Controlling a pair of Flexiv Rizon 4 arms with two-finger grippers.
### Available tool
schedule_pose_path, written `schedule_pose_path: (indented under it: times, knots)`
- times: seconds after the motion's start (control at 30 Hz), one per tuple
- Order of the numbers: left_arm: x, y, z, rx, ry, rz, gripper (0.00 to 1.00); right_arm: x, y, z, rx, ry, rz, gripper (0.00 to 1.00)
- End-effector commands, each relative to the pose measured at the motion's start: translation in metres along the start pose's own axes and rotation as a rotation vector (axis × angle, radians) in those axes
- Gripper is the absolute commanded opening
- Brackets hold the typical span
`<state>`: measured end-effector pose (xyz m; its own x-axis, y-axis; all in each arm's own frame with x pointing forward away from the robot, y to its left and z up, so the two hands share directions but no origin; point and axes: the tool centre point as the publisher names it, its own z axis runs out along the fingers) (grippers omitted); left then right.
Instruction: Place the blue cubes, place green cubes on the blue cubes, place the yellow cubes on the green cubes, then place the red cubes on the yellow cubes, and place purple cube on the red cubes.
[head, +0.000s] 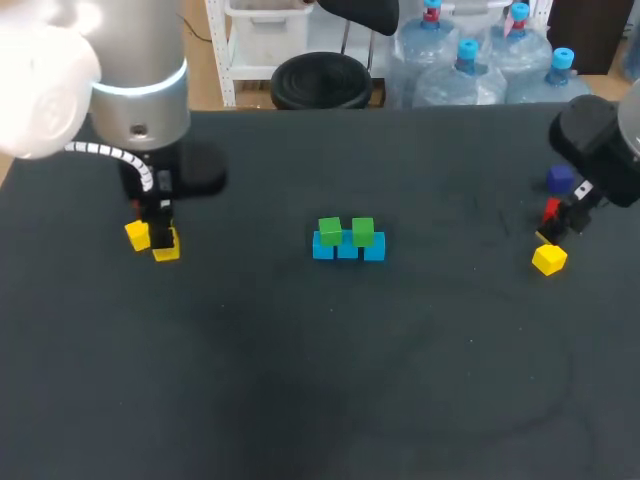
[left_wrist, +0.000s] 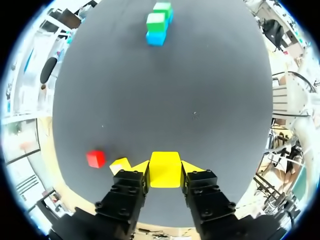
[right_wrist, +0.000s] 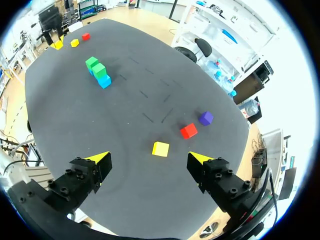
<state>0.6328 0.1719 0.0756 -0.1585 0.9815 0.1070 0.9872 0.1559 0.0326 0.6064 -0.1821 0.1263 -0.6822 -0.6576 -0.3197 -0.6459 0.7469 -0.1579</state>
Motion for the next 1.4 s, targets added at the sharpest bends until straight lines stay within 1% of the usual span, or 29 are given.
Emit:
schedule_pose_path:
  times: [0.03,0.23,0.33,0.4,1.27,1.37,1.4]
  knots:
    - [-0.007,-0.007,-0.015,-0.037,-0.005,0.007,0.0,0.001,0.001,0.001,0.005,-0.003,0.002,1.0]
    - [-0.03,-0.017,-0.034,-0.083,-0.034,0.028,0.0,0.001,0.001,0.001,0.005,-0.003,0.002,1.0]
    - [-0.036,-0.019,-0.044,-0.117,-0.024,0.022,0.0,0.001,0.001,0.001,0.005,-0.003,0.002,1.0]
    - [-0.035,-0.019,-0.05,-0.137,-0.013,0.02,0.0,0.001,0.001,0.001,0.005,-0.003,0.002,1.0]
    - [-0.035,-0.019,-0.05,-0.137,-0.013,0.02,0.0,0.001,0.001,0.001,0.005,-0.003,0.002,1.0]
    - [-0.046,-0.014,-0.053,-0.108,-0.009,0.062,0.0,0.001,0.001,0.001,0.005,-0.003,0.002,1.0]
    - [-0.051,-0.012,-0.054,-0.112,-0.011,0.083,0.0,0.001,0.001,0.001,0.005,-0.003,0.002,1.0]
